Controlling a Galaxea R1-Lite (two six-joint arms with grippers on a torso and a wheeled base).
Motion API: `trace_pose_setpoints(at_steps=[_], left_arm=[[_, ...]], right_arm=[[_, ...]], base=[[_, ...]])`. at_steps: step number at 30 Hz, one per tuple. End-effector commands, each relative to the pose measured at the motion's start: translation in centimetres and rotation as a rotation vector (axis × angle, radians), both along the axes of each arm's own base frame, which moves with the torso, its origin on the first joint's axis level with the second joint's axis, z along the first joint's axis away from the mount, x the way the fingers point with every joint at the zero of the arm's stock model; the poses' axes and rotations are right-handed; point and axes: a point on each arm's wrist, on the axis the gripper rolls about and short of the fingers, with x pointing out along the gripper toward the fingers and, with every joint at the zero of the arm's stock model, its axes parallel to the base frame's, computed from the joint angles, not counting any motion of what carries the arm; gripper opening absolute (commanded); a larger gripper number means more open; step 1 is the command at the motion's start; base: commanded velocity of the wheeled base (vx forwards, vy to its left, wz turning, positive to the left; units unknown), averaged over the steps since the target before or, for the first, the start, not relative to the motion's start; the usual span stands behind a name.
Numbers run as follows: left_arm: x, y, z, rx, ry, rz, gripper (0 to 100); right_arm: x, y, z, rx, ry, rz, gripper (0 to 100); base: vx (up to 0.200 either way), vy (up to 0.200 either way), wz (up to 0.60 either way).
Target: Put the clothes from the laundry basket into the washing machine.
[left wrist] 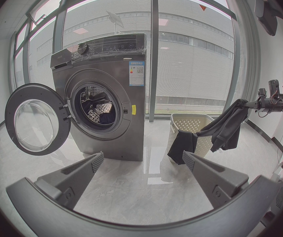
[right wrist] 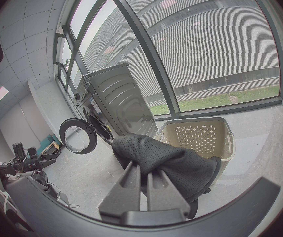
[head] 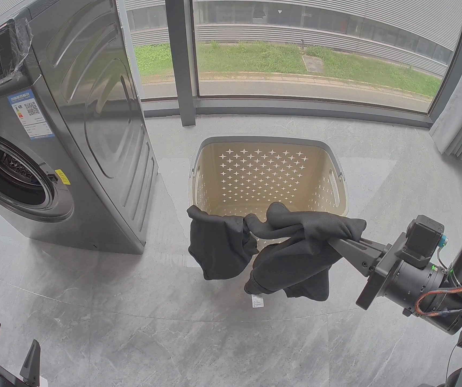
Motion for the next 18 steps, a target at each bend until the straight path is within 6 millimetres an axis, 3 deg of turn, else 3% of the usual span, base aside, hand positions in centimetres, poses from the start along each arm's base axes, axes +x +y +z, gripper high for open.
trace_pose_setpoints(at_steps=[1,18], left_arm=[[0.02,0.0,-0.47,0.0,0.003,0.001,100],[0.01,0.0,-0.43,0.0,0.001,0.0,100]], right_arm=[[0.03,0.08,-0.07,-0.002,0.003,0.003,0],[0.01,0.29,-0.1,0.006,-0.008,0.021,0]], base=[[0.0,0.2,0.0],[0.0,0.2,0.0]])
